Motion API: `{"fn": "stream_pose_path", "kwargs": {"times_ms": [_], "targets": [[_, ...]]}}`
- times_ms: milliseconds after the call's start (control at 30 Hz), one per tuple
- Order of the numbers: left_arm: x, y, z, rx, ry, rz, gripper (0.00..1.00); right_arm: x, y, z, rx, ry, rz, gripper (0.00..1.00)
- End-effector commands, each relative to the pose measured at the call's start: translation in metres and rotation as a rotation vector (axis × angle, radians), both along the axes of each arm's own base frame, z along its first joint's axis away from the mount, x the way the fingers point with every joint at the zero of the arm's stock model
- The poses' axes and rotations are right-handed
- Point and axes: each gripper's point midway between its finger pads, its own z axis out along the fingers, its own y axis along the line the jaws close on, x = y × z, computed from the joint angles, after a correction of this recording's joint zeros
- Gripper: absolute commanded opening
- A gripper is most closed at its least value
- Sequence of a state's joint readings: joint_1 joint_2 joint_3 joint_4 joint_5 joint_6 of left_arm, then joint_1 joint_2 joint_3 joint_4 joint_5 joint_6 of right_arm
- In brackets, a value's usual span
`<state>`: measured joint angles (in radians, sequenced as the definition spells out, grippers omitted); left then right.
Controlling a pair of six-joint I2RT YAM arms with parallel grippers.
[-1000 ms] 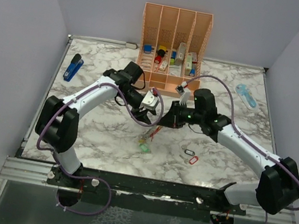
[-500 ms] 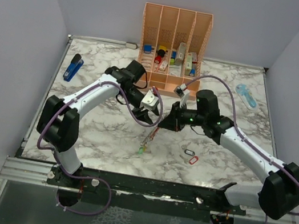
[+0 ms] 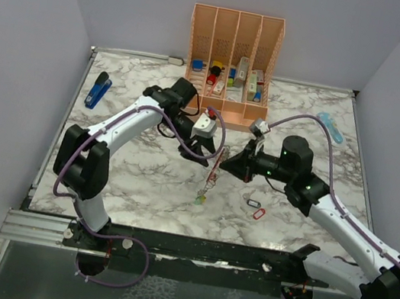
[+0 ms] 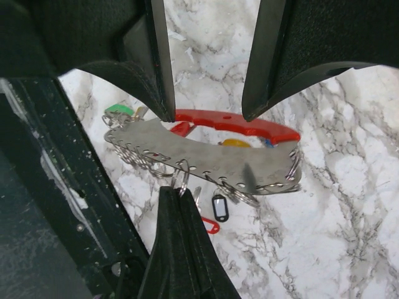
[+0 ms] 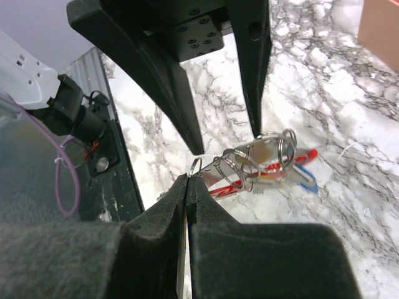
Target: Put the keys on the keyring
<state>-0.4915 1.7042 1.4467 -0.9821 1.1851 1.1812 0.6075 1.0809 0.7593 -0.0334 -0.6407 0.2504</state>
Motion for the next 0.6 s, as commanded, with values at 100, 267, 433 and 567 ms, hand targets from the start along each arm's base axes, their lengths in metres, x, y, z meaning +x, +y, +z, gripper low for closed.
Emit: {"fn": "stream_pose_path", "kwargs": {"times_ms": [100,267,433,567], "targets": [[-0.017,-0.004,0.025,-0.042,0.139,-0.013,0.50,0.018,-0.006,0.026,0.047,-0.161,-0.097,0.01],[-0.014,-0.003,0.035,-0.028,0.133,0.007,0.52,0.023,-0.006,0.029,0.034,-0.174,-0.134,0.01],[-0.009,-0.008,0.041,-0.038,0.161,0.029,0.61,0.027,-0.002,0.030,0.033,-0.182,-0.175,0.01],[-0.003,-0.010,0.032,-0.021,0.186,0.062,0.63,0.026,0.004,0.032,0.036,-0.186,-0.181,0.01]]}}
